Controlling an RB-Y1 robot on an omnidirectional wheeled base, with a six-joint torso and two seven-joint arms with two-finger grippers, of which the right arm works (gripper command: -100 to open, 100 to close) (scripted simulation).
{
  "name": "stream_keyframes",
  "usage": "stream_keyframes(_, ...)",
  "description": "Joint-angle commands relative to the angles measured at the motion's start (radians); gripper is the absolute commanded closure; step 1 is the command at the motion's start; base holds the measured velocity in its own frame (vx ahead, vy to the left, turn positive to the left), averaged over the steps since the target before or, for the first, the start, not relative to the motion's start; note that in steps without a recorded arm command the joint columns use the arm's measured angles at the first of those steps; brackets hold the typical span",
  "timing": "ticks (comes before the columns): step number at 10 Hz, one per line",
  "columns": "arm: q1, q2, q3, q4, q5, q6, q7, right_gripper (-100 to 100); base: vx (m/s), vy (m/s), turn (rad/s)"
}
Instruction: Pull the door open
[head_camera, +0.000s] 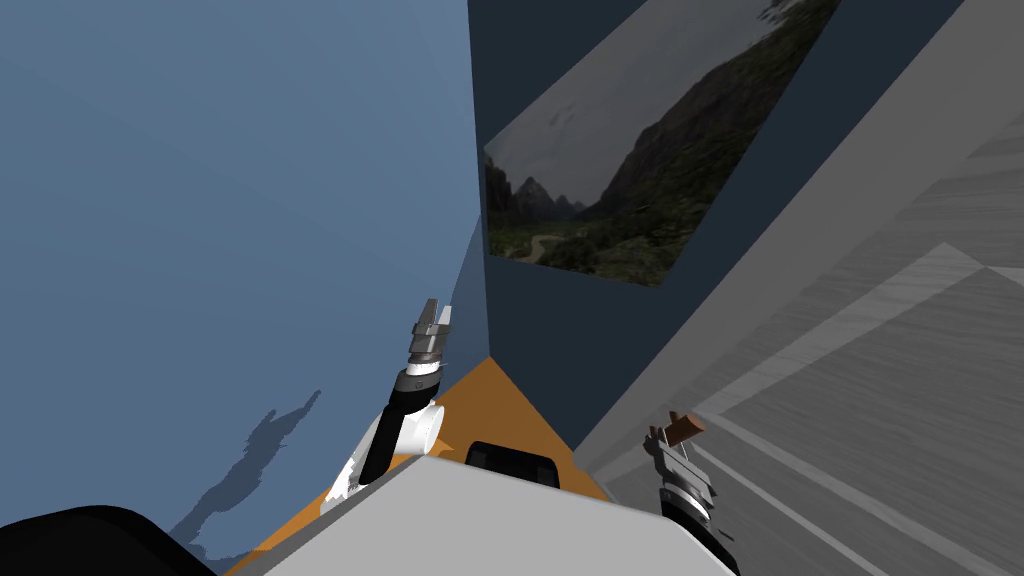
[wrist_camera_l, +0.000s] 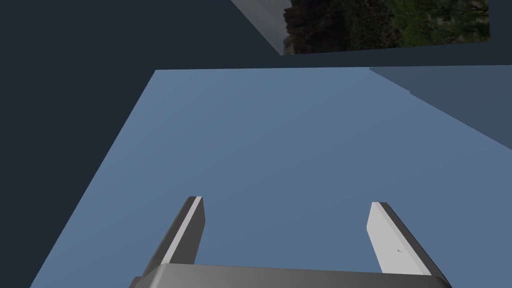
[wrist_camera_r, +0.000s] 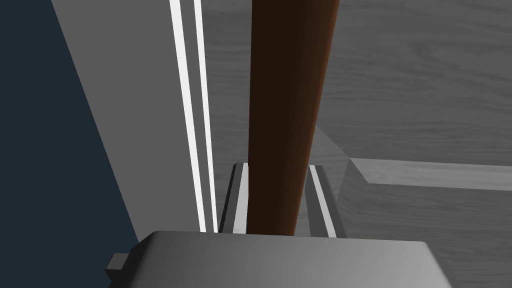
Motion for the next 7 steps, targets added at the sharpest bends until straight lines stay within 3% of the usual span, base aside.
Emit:
stream_keyframes(1,-0.002,0.000,0.001,-0.001,0.001,0.001,0.001,100,-0.013,-0.008,0.016)
stream_keyframes(4,-0.002,0.000,0.001,-0.001,0.001,0.001,0.001,100,-0.001,-0.002,0.003)
stream_keyframes(7,0.009,-0.012,0.036,-0.020,0.019,0.003,-0.023,100,-0.164,0.015,0.062)
